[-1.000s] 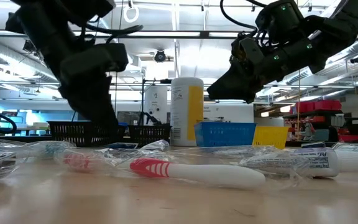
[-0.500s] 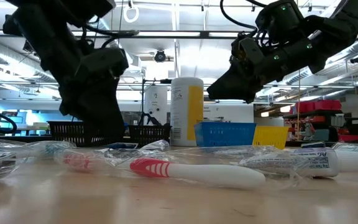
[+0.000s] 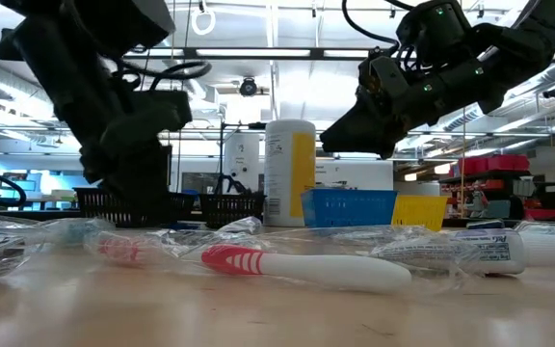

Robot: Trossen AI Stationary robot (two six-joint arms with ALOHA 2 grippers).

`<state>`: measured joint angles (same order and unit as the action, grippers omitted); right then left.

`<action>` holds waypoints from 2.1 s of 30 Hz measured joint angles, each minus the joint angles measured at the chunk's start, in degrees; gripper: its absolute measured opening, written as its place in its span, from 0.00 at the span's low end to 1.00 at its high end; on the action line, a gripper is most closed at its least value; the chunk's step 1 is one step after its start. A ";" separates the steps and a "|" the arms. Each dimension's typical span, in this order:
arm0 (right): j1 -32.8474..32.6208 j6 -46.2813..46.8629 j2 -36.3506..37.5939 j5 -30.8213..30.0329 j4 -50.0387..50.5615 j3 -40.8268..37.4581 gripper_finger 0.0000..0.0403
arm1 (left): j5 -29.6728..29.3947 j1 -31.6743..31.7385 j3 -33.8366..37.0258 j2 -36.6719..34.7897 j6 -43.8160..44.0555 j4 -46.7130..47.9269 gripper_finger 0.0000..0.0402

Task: Pick & Place Travel size toiletries
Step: Put the blue razor into the right black bin

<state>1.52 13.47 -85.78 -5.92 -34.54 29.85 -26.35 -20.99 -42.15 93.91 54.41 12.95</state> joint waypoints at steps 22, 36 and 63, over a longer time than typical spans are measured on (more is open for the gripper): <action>0.00 -0.02 0.00 0.01 0.04 0.00 0.36 | -6.81 0.27 0.04 -0.08 -4.45 0.13 0.13; 0.02 -0.02 0.00 0.01 0.04 0.00 0.36 | -15.34 14.35 -12.00 -3.32 -25.16 -0.99 0.13; 0.33 -2.64 -0.02 -1.55 0.65 -0.02 0.36 | 2.03 43.57 -12.81 6.43 -29.31 -8.37 0.15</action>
<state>1.85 10.84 -85.80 -7.47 -33.90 29.82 -24.32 22.58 -54.96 100.34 25.10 4.59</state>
